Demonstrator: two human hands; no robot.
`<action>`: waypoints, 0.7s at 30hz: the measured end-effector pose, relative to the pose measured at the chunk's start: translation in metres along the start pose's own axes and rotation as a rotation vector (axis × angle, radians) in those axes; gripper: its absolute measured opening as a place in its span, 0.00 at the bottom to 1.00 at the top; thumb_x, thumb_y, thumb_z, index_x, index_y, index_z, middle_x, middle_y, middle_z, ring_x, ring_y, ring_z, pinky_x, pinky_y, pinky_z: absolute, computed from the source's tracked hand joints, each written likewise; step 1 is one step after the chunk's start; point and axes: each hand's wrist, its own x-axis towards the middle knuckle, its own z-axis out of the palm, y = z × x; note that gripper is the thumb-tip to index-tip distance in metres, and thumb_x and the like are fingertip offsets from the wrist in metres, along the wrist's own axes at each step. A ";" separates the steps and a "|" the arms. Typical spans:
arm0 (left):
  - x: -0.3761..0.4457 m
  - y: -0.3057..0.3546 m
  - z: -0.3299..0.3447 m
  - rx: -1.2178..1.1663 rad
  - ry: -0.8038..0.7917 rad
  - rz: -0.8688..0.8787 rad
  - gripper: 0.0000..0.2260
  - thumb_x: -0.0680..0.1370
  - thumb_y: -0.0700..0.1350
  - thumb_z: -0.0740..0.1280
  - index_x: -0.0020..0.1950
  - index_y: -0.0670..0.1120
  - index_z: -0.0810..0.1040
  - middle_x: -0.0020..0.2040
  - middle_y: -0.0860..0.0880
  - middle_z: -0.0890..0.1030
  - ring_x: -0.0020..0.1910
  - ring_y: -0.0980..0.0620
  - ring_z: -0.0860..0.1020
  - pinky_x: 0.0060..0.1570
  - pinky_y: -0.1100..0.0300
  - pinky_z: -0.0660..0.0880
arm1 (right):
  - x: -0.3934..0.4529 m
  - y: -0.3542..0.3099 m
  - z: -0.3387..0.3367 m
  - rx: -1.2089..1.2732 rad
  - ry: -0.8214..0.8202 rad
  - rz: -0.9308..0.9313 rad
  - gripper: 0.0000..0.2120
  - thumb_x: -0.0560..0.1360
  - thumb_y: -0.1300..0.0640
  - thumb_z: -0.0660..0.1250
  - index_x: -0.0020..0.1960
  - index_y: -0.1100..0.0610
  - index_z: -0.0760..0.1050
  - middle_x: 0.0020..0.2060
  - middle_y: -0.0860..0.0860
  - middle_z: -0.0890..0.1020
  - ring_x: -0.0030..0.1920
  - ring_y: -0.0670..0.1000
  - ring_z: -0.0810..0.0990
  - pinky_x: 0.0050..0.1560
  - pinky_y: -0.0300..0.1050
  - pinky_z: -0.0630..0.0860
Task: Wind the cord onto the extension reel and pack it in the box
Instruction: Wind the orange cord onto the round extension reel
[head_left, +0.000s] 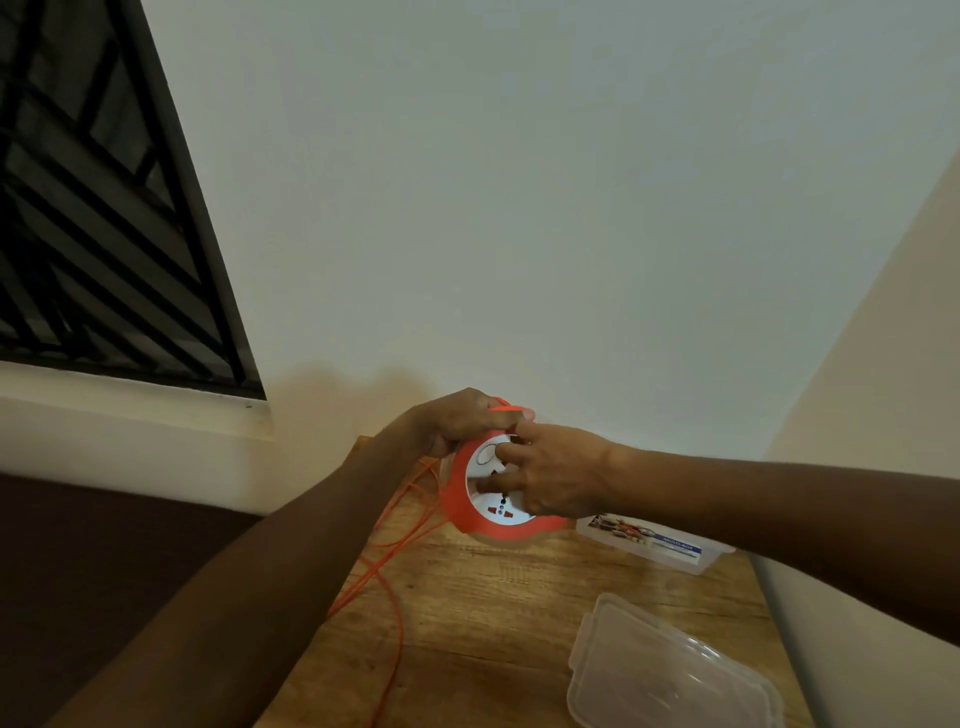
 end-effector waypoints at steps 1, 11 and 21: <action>-0.001 0.002 -0.002 0.017 0.001 -0.001 0.15 0.75 0.58 0.75 0.48 0.46 0.86 0.41 0.48 0.89 0.37 0.51 0.88 0.35 0.61 0.83 | -0.001 0.001 -0.002 0.011 -0.003 0.016 0.23 0.74 0.50 0.73 0.68 0.50 0.74 0.78 0.53 0.59 0.68 0.61 0.66 0.62 0.63 0.70; 0.001 0.035 -0.019 0.489 -0.020 -0.067 0.26 0.75 0.61 0.74 0.57 0.39 0.84 0.49 0.41 0.89 0.47 0.42 0.88 0.50 0.51 0.86 | 0.014 -0.013 -0.017 -0.017 -0.073 0.141 0.26 0.78 0.48 0.66 0.73 0.35 0.61 0.79 0.55 0.48 0.65 0.63 0.68 0.59 0.53 0.68; -0.002 0.031 -0.024 0.291 -0.016 -0.012 0.18 0.77 0.57 0.73 0.56 0.43 0.85 0.45 0.45 0.89 0.38 0.50 0.88 0.36 0.60 0.84 | 0.026 -0.012 -0.002 0.066 0.001 0.276 0.30 0.79 0.43 0.62 0.77 0.39 0.53 0.66 0.61 0.69 0.57 0.62 0.74 0.56 0.58 0.69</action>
